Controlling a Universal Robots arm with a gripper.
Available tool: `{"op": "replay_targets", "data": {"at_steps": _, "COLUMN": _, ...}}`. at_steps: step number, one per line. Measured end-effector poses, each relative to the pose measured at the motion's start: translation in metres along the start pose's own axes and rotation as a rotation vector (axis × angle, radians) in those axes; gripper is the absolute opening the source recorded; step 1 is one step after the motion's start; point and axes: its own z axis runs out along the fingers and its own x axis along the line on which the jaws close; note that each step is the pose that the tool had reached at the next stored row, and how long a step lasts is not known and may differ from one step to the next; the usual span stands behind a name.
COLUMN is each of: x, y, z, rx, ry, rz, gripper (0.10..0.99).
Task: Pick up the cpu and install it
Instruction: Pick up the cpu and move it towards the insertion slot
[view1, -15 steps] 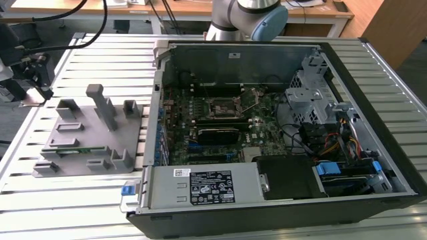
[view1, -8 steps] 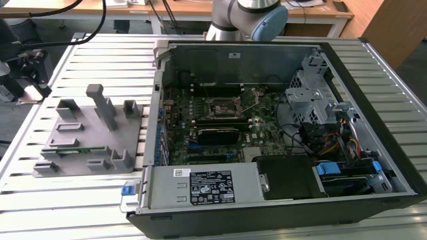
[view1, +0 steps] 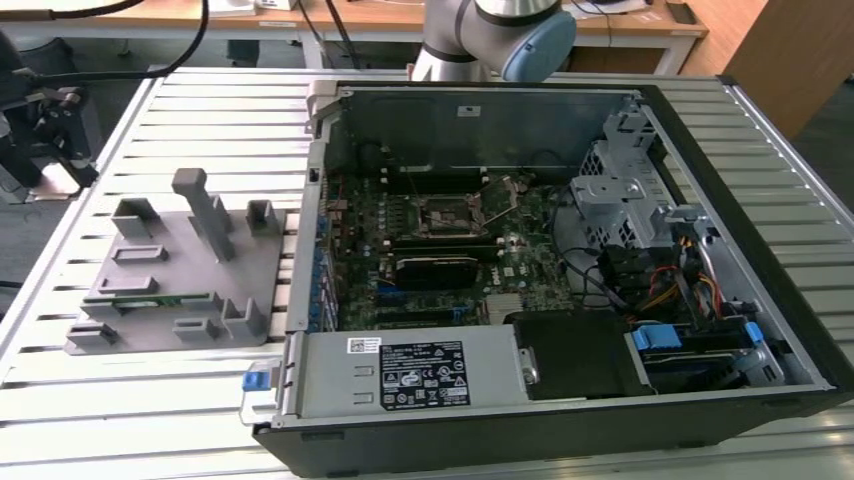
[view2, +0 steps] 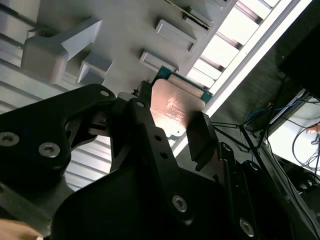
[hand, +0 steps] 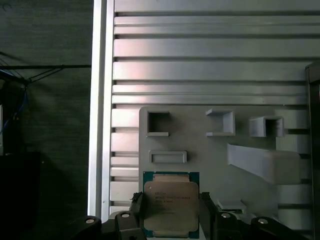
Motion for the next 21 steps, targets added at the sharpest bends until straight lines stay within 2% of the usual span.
{"op": "replay_targets", "data": {"at_steps": 21, "x": 0.0009, "y": 0.0027, "z": -0.0306, "rx": 0.000, "ry": -0.0006, "rz": 0.000, "gripper": 0.529}}
